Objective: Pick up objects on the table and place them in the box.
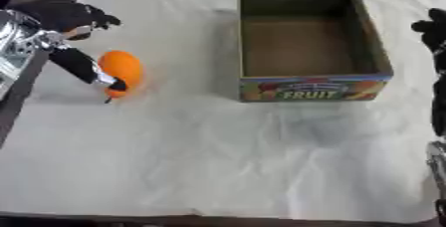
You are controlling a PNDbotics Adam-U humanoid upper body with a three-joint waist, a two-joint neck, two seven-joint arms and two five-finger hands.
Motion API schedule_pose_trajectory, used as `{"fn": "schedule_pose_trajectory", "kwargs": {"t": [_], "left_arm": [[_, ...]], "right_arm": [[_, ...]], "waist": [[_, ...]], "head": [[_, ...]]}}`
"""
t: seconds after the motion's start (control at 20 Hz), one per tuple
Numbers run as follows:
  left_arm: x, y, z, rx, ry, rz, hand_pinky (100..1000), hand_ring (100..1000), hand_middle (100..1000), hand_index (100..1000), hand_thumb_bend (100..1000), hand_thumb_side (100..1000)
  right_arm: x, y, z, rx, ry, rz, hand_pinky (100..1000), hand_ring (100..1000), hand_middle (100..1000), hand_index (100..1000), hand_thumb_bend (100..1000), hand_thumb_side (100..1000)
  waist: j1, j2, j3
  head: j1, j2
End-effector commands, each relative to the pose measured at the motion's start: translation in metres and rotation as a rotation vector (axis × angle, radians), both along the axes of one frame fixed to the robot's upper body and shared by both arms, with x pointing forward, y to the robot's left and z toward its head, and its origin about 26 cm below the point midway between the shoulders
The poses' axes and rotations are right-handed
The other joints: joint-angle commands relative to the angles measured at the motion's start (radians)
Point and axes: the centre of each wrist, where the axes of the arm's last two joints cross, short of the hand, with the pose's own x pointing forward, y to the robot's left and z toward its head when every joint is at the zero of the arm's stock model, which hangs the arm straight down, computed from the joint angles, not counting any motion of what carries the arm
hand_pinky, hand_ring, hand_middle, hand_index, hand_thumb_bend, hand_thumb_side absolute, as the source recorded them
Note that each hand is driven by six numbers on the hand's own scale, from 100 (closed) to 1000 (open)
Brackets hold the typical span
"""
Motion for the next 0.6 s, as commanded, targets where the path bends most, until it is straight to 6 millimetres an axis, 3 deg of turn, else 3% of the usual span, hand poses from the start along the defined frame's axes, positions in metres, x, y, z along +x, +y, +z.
{"fn": "schedule_pose_trajectory", "kwargs": {"t": [0.05, 0.15, 0.35, 0.6], "left_arm": [[-0.004, 0.001, 0.018, 0.045, -0.036, 0.026, 751, 787, 829, 1000, 801, 726], [-0.003, 0.0, 0.016, 0.071, -0.03, 0.04, 748, 785, 826, 1000, 778, 726], [0.008, -0.004, -0.007, 0.167, -0.033, 0.095, 719, 764, 805, 1000, 753, 756], [0.024, 0.01, -0.033, 0.055, -0.017, 0.136, 649, 711, 787, 1000, 698, 760]], "right_arm": [[-0.002, 0.001, 0.006, -0.015, -0.023, 0.008, 943, 869, 668, 823, 100, 983], [-0.002, 0.001, 0.006, -0.014, -0.023, 0.01, 943, 869, 668, 823, 100, 983], [-0.002, 0.003, 0.006, -0.012, -0.019, 0.014, 943, 869, 668, 823, 100, 983], [-0.002, 0.004, 0.006, -0.01, -0.015, 0.021, 944, 870, 668, 824, 100, 982]], "waist": [[-0.002, -0.015, 0.001], [-0.002, -0.015, 0.0], [-0.005, -0.013, 0.0], [-0.008, -0.01, -0.001]], "head": [[0.005, -0.003], [0.006, -0.004], [0.008, -0.004], [0.008, -0.005]]}}
